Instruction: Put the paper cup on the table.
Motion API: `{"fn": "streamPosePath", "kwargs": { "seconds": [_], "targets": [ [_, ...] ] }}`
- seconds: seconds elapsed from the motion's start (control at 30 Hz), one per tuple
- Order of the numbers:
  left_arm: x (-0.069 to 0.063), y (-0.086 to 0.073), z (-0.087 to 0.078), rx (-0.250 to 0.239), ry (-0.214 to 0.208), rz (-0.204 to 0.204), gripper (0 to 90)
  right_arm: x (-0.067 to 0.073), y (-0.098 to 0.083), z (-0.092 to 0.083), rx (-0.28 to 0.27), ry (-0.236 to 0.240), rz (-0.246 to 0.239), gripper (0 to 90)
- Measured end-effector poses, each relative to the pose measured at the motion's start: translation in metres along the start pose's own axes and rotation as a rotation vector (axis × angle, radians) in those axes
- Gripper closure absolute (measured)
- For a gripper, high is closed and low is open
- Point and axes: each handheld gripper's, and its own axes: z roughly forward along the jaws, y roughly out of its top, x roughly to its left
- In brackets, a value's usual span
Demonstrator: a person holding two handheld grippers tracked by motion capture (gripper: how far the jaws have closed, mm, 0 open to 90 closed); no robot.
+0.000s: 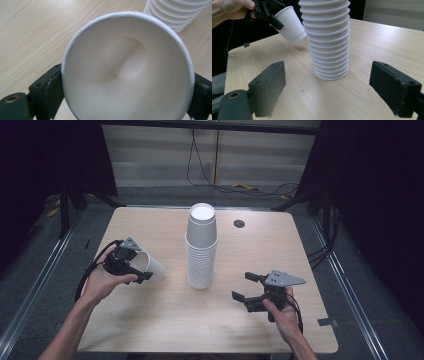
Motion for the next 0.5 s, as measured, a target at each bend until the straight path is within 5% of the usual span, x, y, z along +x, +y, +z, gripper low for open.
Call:
{"fn": "streamPosePath", "kwargs": {
  "seconds": [0.5],
  "targets": [
    [-0.003,0.02,0.013,0.147,0.062,0.068,8.0,-0.001,-0.001,0.001,0.009,-0.005,-0.001,13.5]
  ]
}}
